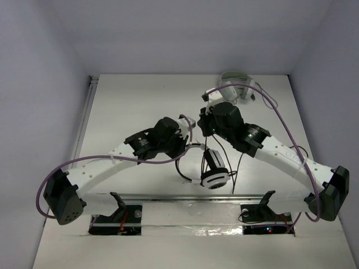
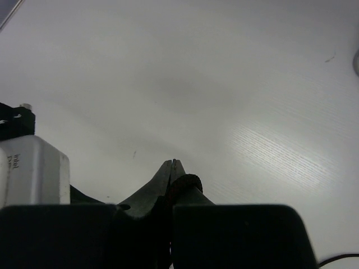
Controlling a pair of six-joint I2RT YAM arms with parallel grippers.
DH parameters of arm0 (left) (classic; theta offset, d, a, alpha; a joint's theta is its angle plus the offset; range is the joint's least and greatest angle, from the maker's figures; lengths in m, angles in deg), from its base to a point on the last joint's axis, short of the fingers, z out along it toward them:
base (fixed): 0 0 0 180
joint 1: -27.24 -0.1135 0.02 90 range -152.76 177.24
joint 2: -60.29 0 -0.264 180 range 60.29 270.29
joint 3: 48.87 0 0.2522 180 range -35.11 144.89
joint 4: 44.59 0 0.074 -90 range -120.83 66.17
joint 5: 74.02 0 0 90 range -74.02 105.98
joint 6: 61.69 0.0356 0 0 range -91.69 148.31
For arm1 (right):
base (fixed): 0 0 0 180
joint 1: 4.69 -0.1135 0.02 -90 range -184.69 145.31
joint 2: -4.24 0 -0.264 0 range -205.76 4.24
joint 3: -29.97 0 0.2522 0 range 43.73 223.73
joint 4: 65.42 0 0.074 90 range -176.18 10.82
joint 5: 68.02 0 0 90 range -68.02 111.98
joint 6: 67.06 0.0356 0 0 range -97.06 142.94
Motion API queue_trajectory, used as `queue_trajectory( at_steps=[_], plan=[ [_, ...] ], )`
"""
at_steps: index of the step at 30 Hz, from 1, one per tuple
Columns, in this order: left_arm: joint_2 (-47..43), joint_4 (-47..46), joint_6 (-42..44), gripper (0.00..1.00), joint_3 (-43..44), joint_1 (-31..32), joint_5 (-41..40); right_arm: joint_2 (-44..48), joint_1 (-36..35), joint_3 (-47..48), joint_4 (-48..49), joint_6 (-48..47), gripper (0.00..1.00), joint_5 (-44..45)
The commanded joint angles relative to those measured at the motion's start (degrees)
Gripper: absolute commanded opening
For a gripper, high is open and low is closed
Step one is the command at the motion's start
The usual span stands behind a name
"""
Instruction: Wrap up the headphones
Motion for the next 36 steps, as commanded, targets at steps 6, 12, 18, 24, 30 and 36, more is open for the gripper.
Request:
queue_trajectory(
  at_steps=[6,12,18,24,30,36],
  plan=[
    [-9.1,-8.3,2.2,0.00,0.8,-0.4,16.3,4.6,5.8,-6.8,10.0,4.0,0.00,-3.5],
    [-12.2,-9.6,1.6,0.00,1.4,-1.6,17.4,10.6,10.1,-11.5,12.9,7.3,0.00,-5.0],
    [-13.9,-12.2,0.0,0.00,0.3,-9.9,24.2,15.4,11.1,-15.4,16.3,9.7,0.00,-5.1],
    [-15.2,-16.2,-2.8,0.00,3.9,-14.7,30.5,14.2,11.1,-19.9,19.5,12.1,0.01,-9.4],
    [-11.8,-7.4,1.2,0.00,10.1,-17.4,20.8,16.8,11.7,-19.8,17.1,12.7,0.03,-8.1],
    [-10.5,-1.7,4.7,0.00,12.3,-17.4,11.4,20.2,11.7,-15.1,8.0,12.0,0.16,-4.2]
  ],
)
